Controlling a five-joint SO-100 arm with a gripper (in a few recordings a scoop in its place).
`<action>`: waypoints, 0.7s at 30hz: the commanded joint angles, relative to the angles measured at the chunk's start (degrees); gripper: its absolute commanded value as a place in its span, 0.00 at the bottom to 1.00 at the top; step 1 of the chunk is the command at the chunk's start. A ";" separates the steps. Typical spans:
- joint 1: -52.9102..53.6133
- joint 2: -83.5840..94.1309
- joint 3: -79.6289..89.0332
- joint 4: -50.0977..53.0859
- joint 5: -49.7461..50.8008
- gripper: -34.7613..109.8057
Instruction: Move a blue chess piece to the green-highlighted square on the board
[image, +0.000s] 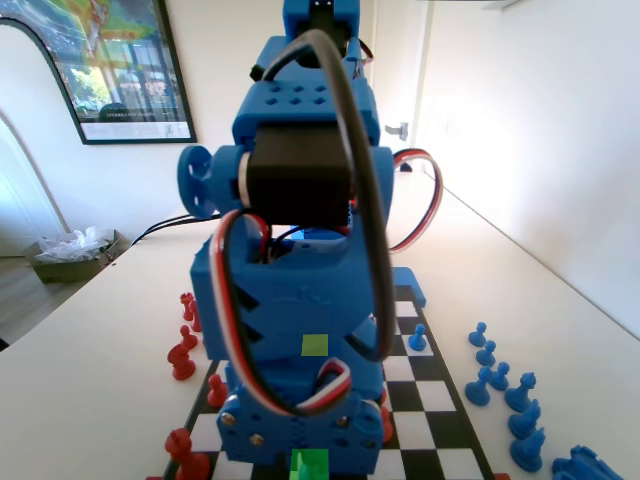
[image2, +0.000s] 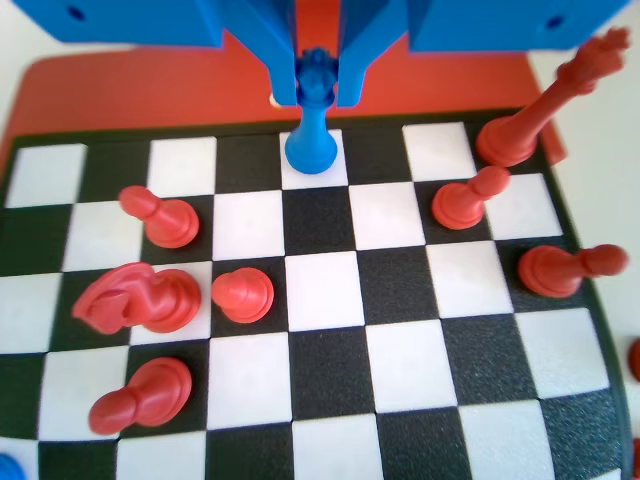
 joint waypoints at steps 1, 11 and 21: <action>0.53 4.39 -0.09 0.79 -0.53 0.25; 0.53 4.39 0.18 0.79 -0.79 0.30; 0.88 5.54 0.09 1.41 -0.79 0.31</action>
